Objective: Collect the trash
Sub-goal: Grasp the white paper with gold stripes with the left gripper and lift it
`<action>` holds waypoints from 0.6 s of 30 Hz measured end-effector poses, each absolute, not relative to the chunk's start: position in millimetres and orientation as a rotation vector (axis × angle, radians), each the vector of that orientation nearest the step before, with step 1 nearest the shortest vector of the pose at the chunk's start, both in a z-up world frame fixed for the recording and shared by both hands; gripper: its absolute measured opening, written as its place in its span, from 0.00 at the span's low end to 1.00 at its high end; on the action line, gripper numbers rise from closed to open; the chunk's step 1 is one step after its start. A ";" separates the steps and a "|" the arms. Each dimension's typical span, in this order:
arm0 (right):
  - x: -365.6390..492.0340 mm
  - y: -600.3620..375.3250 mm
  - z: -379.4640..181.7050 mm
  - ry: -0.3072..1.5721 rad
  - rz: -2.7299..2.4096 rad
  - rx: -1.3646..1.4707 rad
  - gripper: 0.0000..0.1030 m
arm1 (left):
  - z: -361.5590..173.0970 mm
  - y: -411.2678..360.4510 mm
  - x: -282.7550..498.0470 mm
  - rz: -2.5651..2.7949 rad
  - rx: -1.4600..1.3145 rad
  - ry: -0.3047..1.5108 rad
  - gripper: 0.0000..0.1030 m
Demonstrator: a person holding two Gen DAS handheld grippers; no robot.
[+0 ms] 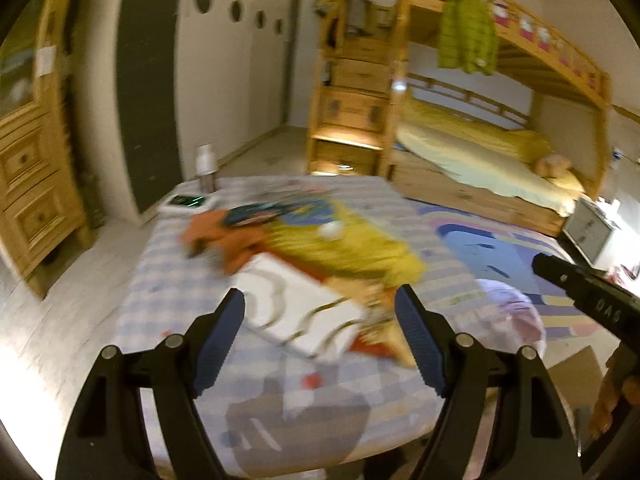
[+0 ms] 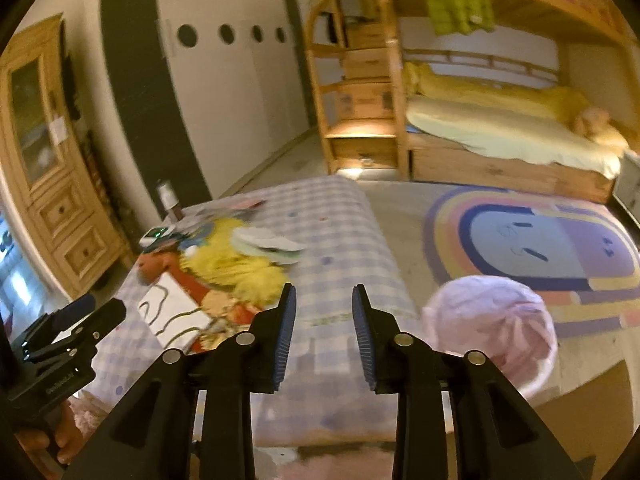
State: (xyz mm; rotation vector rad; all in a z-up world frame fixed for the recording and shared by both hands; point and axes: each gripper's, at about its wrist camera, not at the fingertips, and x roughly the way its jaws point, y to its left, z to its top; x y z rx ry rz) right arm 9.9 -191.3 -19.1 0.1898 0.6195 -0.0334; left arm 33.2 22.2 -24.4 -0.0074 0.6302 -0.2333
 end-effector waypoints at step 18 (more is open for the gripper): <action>43.0 -150.4 -50.1 0.679 0.034 0.145 0.36 | -86.6 16.4 63.9 -0.182 0.007 0.747 0.82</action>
